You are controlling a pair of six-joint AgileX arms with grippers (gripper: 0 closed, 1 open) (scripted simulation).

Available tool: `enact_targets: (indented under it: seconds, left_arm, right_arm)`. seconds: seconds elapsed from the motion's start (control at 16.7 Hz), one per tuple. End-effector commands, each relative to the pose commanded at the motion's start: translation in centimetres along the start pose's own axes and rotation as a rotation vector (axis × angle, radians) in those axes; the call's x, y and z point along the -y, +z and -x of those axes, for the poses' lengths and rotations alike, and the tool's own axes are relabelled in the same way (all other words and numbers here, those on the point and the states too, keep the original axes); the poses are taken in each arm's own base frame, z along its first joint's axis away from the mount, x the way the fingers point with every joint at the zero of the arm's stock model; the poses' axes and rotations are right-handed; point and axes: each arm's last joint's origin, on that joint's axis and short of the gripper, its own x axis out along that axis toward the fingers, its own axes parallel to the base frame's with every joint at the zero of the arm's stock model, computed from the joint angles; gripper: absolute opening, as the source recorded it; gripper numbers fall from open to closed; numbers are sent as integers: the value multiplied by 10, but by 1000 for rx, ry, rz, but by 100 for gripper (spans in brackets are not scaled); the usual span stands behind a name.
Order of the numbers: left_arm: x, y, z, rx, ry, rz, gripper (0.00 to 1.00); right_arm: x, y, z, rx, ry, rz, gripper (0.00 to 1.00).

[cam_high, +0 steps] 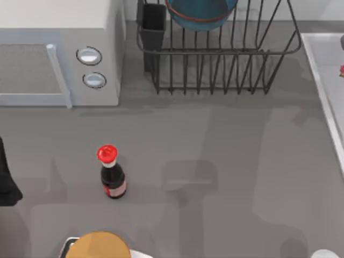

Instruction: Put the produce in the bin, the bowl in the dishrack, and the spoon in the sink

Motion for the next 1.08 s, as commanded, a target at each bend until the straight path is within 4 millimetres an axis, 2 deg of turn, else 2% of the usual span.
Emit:
enact_targets:
  seconds: [0.72,1.08]
  left_arm:
    - [0,0,0,0,0,0,100]
    - [0,0,0,0,0,0,100]
  right_arm:
    - [0,0,0,0,0,0,98]
    - [0,0,0,0,0,0,100]
